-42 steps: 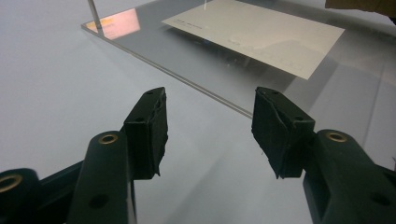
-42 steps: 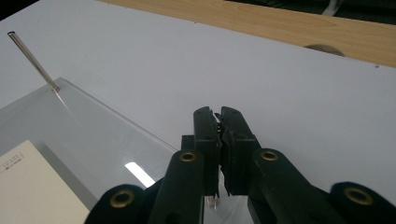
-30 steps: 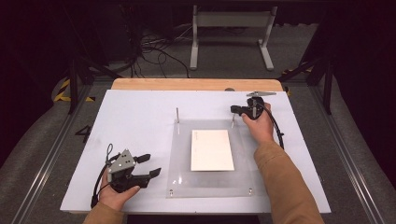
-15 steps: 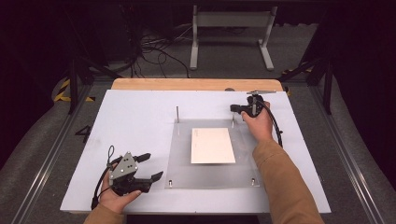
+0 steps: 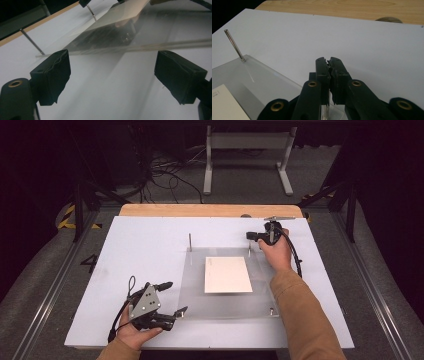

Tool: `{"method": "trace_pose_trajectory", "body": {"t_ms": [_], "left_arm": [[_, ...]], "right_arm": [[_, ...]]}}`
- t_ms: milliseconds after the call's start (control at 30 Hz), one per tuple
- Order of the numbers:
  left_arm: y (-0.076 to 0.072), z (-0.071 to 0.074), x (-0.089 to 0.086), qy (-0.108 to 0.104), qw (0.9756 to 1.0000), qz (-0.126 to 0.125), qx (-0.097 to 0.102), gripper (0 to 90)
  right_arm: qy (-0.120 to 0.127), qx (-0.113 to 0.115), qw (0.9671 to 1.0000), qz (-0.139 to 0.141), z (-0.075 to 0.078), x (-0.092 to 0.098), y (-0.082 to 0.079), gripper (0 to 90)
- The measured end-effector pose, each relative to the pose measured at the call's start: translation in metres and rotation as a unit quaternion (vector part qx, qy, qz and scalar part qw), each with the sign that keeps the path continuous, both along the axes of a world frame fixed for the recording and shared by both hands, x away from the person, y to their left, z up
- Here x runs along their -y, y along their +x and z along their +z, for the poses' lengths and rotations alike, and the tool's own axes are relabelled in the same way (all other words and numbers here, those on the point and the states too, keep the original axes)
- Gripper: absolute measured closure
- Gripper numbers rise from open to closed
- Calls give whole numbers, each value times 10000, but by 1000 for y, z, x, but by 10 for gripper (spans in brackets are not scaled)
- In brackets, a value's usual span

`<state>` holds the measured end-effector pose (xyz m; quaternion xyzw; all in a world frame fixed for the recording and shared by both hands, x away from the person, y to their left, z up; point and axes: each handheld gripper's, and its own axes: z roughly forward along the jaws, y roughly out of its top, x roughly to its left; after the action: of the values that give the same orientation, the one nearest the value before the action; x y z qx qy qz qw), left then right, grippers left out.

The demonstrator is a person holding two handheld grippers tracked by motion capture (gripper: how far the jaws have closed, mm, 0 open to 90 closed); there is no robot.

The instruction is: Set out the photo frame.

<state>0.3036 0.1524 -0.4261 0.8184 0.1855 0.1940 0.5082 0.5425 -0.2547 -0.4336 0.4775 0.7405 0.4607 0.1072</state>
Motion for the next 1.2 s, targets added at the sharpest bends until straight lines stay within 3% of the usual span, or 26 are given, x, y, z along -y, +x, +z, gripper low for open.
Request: {"method": "trace_pose_trajectory", "body": {"t_ms": [200,367,600,733,1067,1200], "left_arm": [[5,-2,18,29,10000,-50,40,155],[8,-2,24,-94,9998,-90,131,200],[9,0,24,-253,9987,-179,394,404],[7,3,25,-151,9981,-207,563,503],[7,5,24,-75,9980,-215,592,521],[8,6,23,-92,9981,-216,561,521]], "right_arm": [[5,-8,10000,15,0,0,0,856],[9,8,10000,21,0,0,0,855],[20,33,10000,27,-1,1,-1,854],[33,54,10000,-23,-1,0,-2,854],[-59,-12,10000,-31,3,-1,-4,842],[-44,12,10000,-22,6,-1,-6,763]]}}
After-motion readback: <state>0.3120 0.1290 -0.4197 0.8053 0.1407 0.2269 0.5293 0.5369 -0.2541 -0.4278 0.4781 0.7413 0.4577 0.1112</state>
